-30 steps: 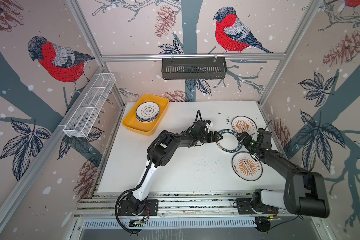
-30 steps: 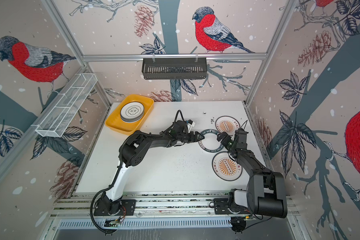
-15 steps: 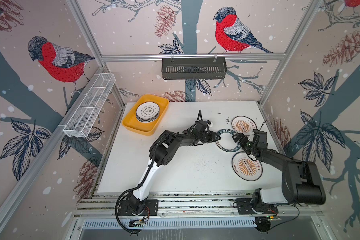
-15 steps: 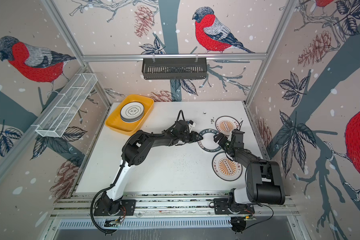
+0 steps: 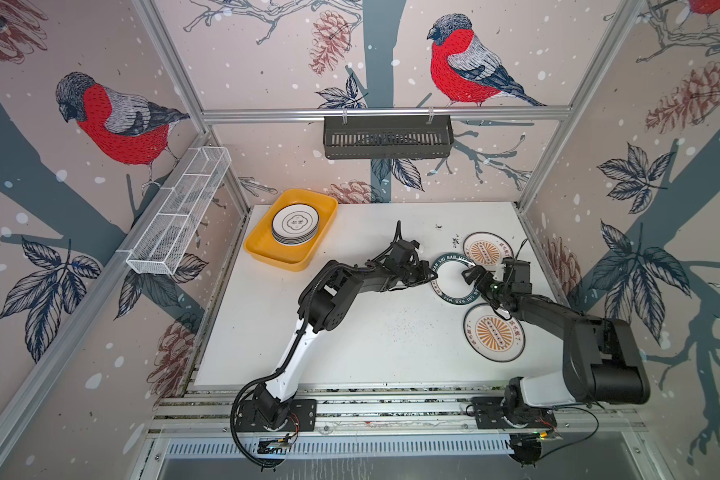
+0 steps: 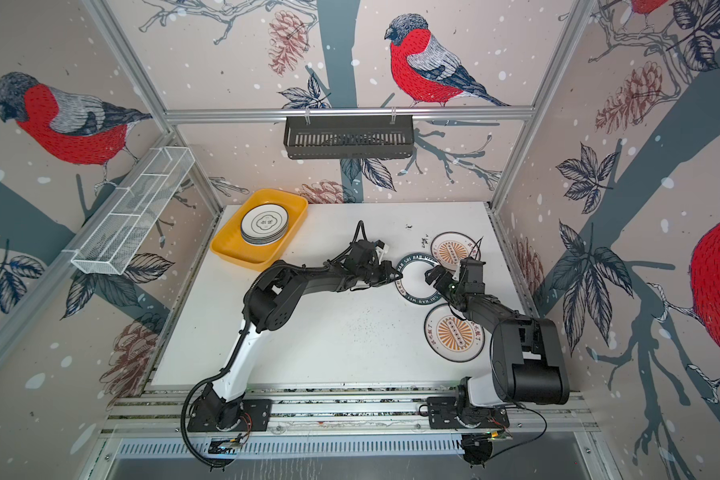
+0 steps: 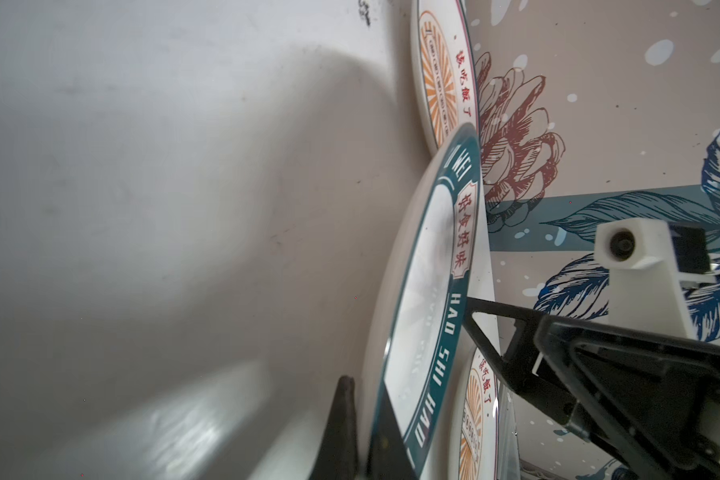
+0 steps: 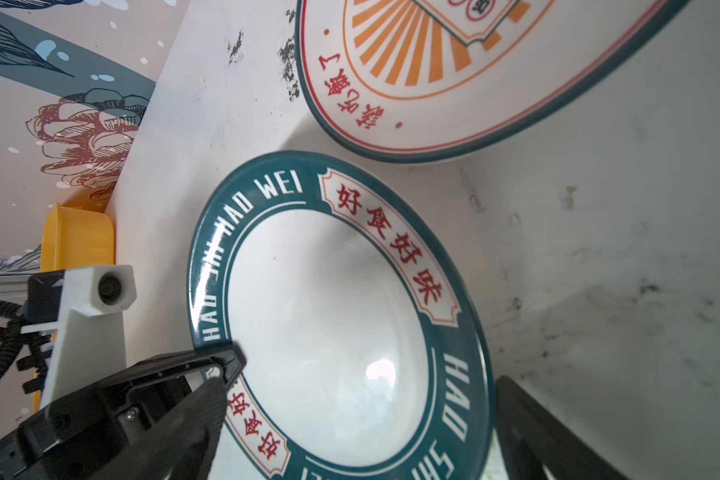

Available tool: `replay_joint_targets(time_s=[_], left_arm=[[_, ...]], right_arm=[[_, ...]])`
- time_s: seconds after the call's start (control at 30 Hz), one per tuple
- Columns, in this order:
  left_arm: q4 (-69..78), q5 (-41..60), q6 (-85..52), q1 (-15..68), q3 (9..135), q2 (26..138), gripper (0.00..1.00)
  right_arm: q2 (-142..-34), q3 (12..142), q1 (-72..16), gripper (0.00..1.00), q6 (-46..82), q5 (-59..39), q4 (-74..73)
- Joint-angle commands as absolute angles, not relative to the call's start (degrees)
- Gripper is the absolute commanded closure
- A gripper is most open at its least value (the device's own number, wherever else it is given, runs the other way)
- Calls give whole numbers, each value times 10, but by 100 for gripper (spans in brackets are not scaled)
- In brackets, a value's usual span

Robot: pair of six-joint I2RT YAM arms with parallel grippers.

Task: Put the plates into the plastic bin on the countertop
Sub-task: 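Grip the green-rimmed plate's edge with the left gripper while the right steadies it, then carry the green-rimmed plate to the bin with the left gripper while the right draws back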

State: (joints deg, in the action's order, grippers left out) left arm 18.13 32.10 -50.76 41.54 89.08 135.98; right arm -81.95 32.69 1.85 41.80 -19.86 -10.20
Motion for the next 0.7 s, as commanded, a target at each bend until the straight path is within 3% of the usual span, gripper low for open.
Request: replay_joint_targets(time_s=[0.0,0.37,0.67], left_arm=[[156,309,-509,407,869,1353,100],[214,312,-530,353,760,1224,100],[220,298,-519,292,672,1108,100]], right_arm=[[-801,335,16,0,409,-206,-125],[-689,357,-2,0,382,-211,-113],[-621,375,-78,0,395,-222,-180]])
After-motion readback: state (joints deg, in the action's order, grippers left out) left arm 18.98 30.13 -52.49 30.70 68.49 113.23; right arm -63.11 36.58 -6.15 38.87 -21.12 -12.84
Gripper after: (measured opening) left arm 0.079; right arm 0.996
